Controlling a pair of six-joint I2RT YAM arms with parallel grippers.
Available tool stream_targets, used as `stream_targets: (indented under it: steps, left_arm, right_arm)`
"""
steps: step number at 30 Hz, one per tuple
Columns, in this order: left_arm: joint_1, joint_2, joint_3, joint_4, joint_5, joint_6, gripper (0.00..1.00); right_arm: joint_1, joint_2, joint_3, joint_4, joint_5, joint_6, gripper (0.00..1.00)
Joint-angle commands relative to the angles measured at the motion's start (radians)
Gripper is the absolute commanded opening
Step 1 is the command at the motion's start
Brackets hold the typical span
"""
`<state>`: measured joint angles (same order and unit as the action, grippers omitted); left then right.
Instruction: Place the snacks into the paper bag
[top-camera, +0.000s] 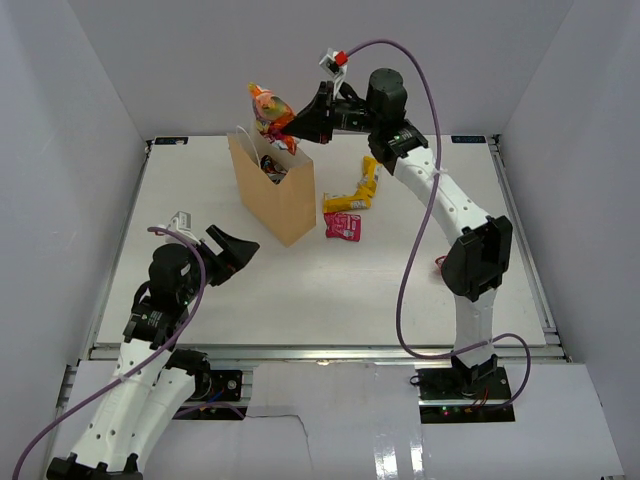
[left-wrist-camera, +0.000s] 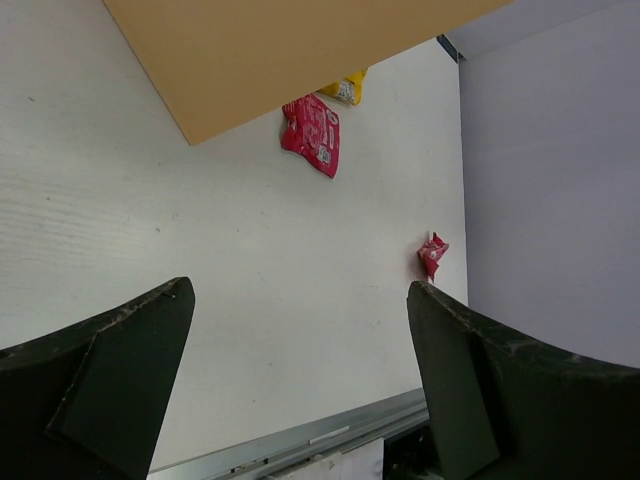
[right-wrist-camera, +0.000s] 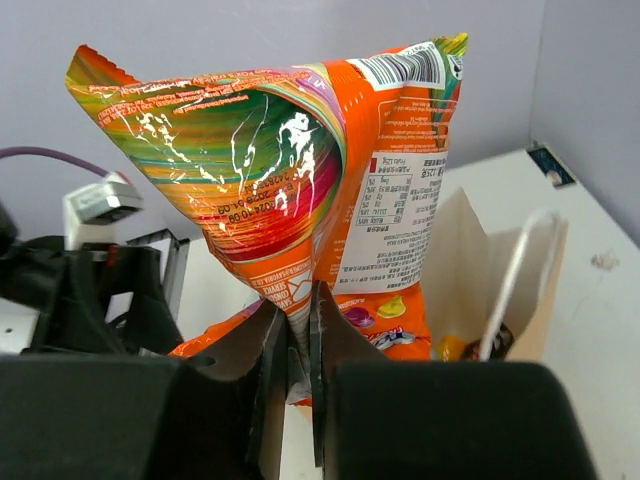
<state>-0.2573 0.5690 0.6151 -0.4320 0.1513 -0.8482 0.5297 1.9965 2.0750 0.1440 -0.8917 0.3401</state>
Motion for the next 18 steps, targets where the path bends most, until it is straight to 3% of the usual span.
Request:
stream_targets:
  steps: [1,5,15,18]
  left_arm:
    - [0.0,-0.006,-0.002,0.029,0.051,-0.006,0.98]
    - [0.0,0.015,0.0,0.052,0.094,-0.005,0.98]
    - [0.0,0.097,-0.011,0.122,0.177,-0.025,0.98]
    - [0.0,0.126,-0.017,0.145,0.212,-0.026,0.98]
  right_arm:
    - [-0.004,0.018,0.014,0.02,0.068,-0.015,0.08]
    - [-0.004,0.047,0.007,-0.01,0.083,-0.047,0.12]
    - [-0.004,0.01,-0.062,-0.053,0.105,-0.079,0.46]
    - [-0.008,-0.011,-0.064,-0.055,0.094,-0.078,0.49]
